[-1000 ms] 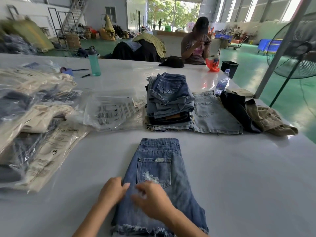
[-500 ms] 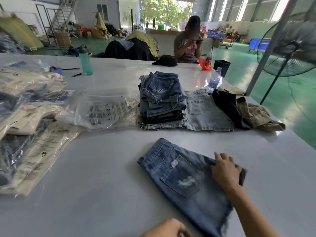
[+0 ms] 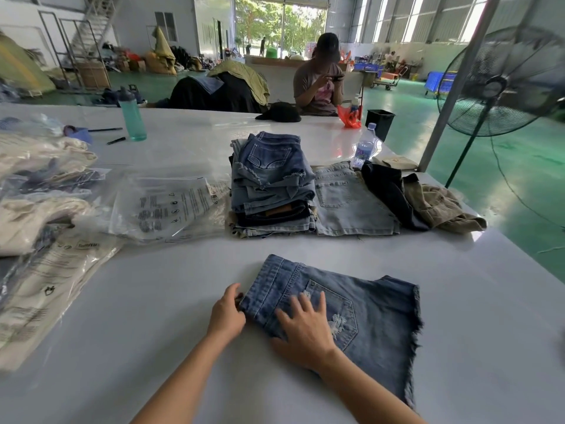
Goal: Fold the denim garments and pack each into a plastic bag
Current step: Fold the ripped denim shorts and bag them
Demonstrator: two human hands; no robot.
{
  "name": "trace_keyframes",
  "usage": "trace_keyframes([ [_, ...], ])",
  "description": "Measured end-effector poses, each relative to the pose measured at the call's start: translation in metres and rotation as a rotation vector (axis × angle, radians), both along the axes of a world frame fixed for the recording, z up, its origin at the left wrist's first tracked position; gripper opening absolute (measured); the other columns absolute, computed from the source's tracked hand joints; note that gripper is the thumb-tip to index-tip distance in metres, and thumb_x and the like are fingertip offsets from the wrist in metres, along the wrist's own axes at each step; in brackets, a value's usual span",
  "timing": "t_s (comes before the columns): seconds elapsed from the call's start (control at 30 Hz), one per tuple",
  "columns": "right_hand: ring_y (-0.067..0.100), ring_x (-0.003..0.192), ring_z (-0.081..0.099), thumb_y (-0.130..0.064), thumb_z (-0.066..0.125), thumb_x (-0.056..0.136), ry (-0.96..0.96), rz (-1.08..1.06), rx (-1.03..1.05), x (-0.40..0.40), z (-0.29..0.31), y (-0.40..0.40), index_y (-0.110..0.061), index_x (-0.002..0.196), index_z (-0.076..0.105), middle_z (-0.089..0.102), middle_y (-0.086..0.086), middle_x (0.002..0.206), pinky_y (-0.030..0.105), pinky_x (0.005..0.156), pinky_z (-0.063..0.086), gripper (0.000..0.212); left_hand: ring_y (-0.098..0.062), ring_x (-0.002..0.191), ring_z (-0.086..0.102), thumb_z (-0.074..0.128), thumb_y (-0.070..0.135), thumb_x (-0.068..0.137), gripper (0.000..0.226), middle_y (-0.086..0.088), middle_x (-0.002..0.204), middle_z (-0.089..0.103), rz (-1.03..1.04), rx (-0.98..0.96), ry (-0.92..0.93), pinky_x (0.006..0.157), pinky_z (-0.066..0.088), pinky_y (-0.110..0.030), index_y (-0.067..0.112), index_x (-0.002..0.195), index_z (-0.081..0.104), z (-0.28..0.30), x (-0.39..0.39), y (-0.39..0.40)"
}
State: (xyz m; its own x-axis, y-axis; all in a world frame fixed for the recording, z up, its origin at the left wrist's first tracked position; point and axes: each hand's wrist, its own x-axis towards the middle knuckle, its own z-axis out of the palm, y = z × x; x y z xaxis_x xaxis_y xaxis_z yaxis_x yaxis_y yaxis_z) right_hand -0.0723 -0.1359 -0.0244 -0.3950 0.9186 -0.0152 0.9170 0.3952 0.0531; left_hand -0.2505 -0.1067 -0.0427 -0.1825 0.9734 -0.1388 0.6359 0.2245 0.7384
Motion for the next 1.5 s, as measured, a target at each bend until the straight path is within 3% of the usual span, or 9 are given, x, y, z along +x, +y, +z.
trace_keyframes([
  [0.1, 0.024, 0.081, 0.067, -0.028, 0.058, 0.082, 0.147, -0.080, 0.150, -0.008, 0.011, 0.001, -0.014, 0.077, 0.067, 0.069, 0.005, 0.084, 0.034, 0.083, 0.048, 0.018, -0.029, 0.108, 0.060, 0.055, -0.011, 0.076, 0.046, -0.014, 0.120, 0.063, 0.045, 0.005, -0.035, 0.090, 0.044, -0.030, 0.003, 0.120, 0.056, 0.000, 0.002, 0.005],
  [0.27, 0.023, 0.046, 0.061, -0.012, 0.070, 0.070, 0.375, -0.265, 0.439, 0.002, 0.026, 0.006, -0.010, 0.062, 0.064, 0.069, 0.001, 0.070, 0.027, 0.040, 0.043, 0.010, -0.023, 0.084, 0.063, 0.075, 0.006, 0.074, 0.037, -0.007, 0.101, 0.070, -0.005, 0.038, -0.015, 0.076, 0.046, -0.027, 0.007, 0.108, 0.061, -0.001, 0.000, -0.007],
  [0.53, 0.019, 0.080, 0.070, -0.038, 0.086, 0.046, 0.074, -0.040, 0.228, -0.008, -0.021, -0.016, -0.024, 0.092, 0.076, 0.073, 0.000, 0.092, 0.029, 0.066, 0.058, 0.049, -0.029, 0.094, 0.062, 0.068, 0.005, 0.075, 0.025, -0.015, 0.097, 0.068, 0.013, 0.056, 0.024, 0.075, 0.044, -0.028, 0.004, 0.100, 0.067, -0.002, 0.004, -0.012],
  [0.77, 0.019, 0.044, 0.061, -0.013, 0.083, 0.063, 0.373, -0.258, 0.419, -0.001, 0.030, 0.008, -0.011, 0.076, 0.068, 0.063, 0.001, 0.054, 0.026, 0.037, 0.043, 0.021, -0.024, 0.079, 0.063, 0.072, 0.023, 0.081, 0.015, -0.009, 0.075, 0.068, 0.066, -0.082, -0.060, 0.060, 0.035, -0.025, 0.014, 0.071, 0.064, 0.004, 0.000, -0.003],
  [0.9, 0.016, 0.074, 0.069, -0.018, 0.082, 0.063, 0.298, 0.000, 0.433, -0.002, 0.016, 0.008, -0.019, 0.088, 0.073, 0.071, -0.004, 0.084, 0.024, 0.056, 0.054, 0.027, -0.029, 0.094, 0.062, 0.066, 0.013, 0.086, 0.026, -0.018, 0.103, 0.066, 0.122, -0.090, -0.155, 0.080, 0.046, -0.030, 0.002, 0.109, 0.061, -0.004, -0.005, -0.005],
  [1.07, 0.010, 0.079, 0.069, -0.032, 0.066, 0.060, 0.164, 0.103, 0.164, -0.018, -0.018, -0.012, -0.029, 0.080, 0.075, 0.071, -0.010, 0.089, 0.020, 0.067, 0.055, 0.021, -0.021, 0.054, 0.054, 0.047, 0.017, 0.098, 0.033, -0.005, 0.056, 0.050, 0.098, -0.100, -0.126, 0.071, 0.056, -0.041, 0.006, 0.068, 0.055, -0.003, -0.007, -0.002],
  [1.2, 0.021, 0.127, 0.048, -0.019, 0.050, 0.088, 0.111, 0.082, 0.113, -0.009, -0.011, -0.011, -0.019, 0.130, 0.055, 0.052, 0.004, 0.136, 0.034, 0.103, 0.039, 0.042, -0.024, 0.060, 0.055, 0.058, 0.040, 0.091, 0.042, -0.006, 0.060, 0.054, 0.041, -0.111, -0.099, 0.063, 0.047, -0.036, 0.013, 0.060, 0.050, 0.001, -0.001, -0.003],
  [1.37, 0.012, 0.078, 0.069, -0.029, 0.088, 0.038, 0.110, -0.027, 0.181, 0.017, -0.004, -0.036, -0.026, 0.086, 0.075, 0.071, -0.009, 0.089, 0.036, 0.067, 0.058, 0.049, -0.024, 0.083, 0.061, 0.069, 0.043, 0.080, 0.037, -0.007, 0.087, 0.065, -0.046, -0.214, 0.132, 0.066, 0.042, -0.028, 0.006, 0.087, 0.064, 0.006, 0.007, -0.001],
  [1.5, 0.026, 0.072, 0.071, -0.009, 0.076, 0.046, 0.090, -0.232, 0.325, 0.090, -0.011, -0.059, -0.025, 0.077, 0.076, 0.072, 0.000, 0.083, 0.047, 0.065, 0.056, 0.035, -0.019, 0.071, 0.053, 0.067, 0.032, 0.076, 0.028, 0.002, 0.069, 0.052, -0.047, -0.227, 0.168, 0.056, 0.036, -0.025, 0.013, 0.066, 0.050, 0.016, 0.017, -0.005],
])
